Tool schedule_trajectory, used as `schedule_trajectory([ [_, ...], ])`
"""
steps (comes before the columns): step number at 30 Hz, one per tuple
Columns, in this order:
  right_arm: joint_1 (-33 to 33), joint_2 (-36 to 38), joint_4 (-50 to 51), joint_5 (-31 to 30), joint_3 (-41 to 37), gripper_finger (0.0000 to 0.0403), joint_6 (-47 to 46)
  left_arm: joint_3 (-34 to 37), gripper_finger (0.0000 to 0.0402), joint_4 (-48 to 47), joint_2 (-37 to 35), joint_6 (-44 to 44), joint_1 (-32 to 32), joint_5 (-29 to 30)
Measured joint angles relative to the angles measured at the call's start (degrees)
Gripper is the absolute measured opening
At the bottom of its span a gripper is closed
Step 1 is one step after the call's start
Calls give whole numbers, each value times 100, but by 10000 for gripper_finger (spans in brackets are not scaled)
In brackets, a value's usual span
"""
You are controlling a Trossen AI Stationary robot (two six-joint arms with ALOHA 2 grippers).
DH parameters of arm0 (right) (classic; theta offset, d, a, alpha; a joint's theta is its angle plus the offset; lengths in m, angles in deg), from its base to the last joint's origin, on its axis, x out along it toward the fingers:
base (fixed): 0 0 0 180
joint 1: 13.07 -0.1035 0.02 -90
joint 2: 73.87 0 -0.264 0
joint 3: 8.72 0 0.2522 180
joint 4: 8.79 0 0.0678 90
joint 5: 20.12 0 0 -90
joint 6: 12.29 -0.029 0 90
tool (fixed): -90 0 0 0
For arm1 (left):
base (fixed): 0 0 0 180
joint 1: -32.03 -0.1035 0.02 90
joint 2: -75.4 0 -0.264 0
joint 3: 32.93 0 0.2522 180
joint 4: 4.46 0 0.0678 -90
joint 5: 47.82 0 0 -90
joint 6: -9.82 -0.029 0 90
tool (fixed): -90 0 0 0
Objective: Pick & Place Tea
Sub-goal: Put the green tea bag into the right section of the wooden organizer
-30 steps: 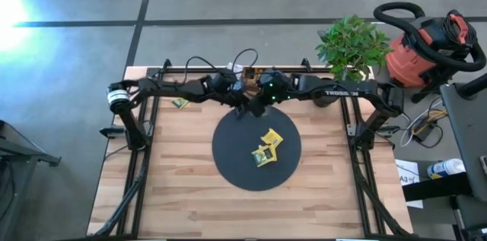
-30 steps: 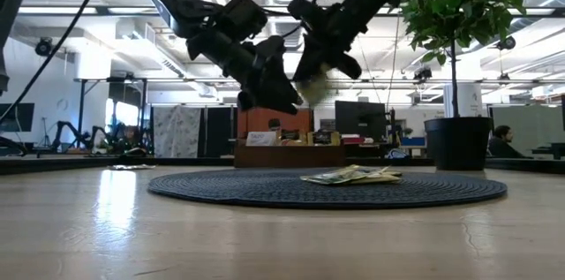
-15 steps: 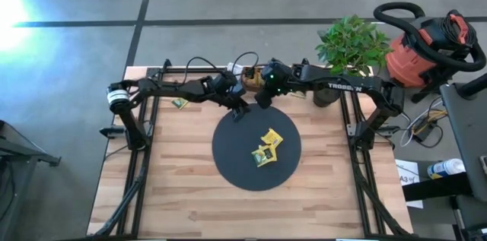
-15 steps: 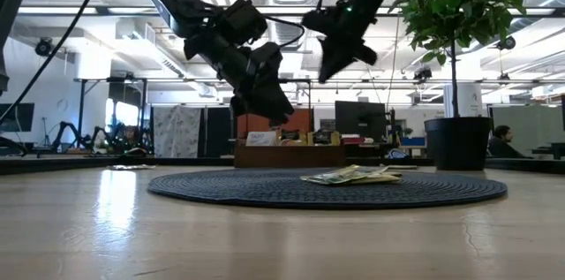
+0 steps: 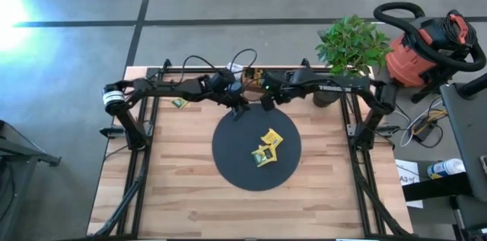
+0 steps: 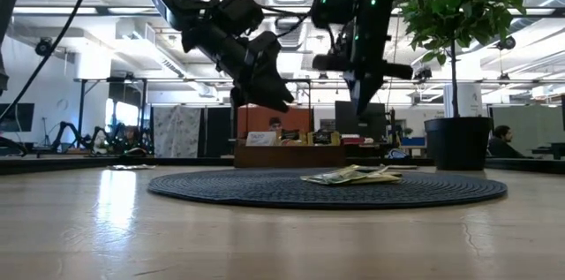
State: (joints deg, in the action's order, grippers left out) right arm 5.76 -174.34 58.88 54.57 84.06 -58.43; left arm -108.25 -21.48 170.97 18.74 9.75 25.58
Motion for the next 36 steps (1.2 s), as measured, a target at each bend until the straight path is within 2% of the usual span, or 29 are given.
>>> schedule_trajectory([
  [7,-82,-787,568,-897,-78,9,-947,0,158,-165,-77,144,2,15],
  [13,364,-1497,589,-550,-83,9,-1027,0,158,-230,-112,143,4,20],
  [17,674,-1781,635,-566,-84,9,-1080,0,158,-282,-112,145,2,26],
  [21,870,-1786,652,-700,-91,9,-1200,0,158,-440,-112,142,5,20],
  [27,1008,-1613,675,-1920,-91,9,-1017,0,158,-539,-112,111,11,22],
  [36,1568,-1619,196,-1743,-228,9,-439,0,158,-534,-112,-9,9,158],
])
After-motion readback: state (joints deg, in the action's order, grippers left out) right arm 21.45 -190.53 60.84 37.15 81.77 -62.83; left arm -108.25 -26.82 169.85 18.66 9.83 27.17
